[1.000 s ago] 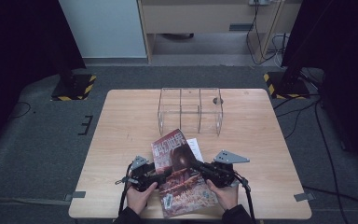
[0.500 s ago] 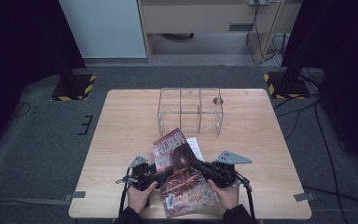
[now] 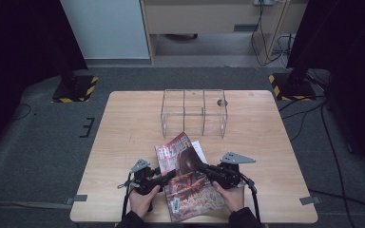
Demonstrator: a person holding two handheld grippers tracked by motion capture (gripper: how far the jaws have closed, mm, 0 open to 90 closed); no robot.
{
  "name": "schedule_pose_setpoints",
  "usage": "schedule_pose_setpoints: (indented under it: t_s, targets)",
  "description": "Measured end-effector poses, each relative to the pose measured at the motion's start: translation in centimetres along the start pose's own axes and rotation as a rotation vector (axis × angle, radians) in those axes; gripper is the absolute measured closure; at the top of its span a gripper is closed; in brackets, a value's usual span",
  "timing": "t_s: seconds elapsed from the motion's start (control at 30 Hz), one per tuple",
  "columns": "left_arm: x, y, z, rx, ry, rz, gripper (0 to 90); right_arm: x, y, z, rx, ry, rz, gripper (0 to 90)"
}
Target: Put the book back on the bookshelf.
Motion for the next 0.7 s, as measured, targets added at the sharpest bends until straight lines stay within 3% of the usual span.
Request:
schedule_pose_setpoints:
  t_s: [0.1, 0.4, 0.57, 0.63, 0.7]
  targets:
    - [0.04, 0.15, 0.1, 0.012, -0.005, 0.023, 36.5, -0.1, 0.06, 0.04, 0.005, -0.002, 0.0, 86.4]
    - [0.07, 0.11, 0.64, 0.009, -0.016, 0.006, 39.8, -0.04, -0.27, -0.02, 0.023, -0.002, -0.015, 86.4]
    - [0.06, -0.21, 0.7, 0.029, -0.032, -0.01, 50.1, -0.03, -0.19, -0.07, 0.031, -0.004, -0.012, 86.4]
    - [0.04, -0.5, 0.55, 0.058, -0.041, -0.015, 60.3, -0.07, -0.11, 0.04, 0.031, -0.012, -0.009, 86.3]
    - [0.16, -0.52, 0.41, 0.056, -0.04, -0.024, 64.4, -0.08, 0.01, 0.09, 0.03, -0.014, -0.004, 86.2]
Point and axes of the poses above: each handheld gripper's, and its own axes: z roughly forward along the jaws, x roughly out of its top, y roughly to its right, the point moved 8 cm from there along z, roughly forward along the jaws, and after that the axes turned 1 degree about z, right-handed, at the moved point
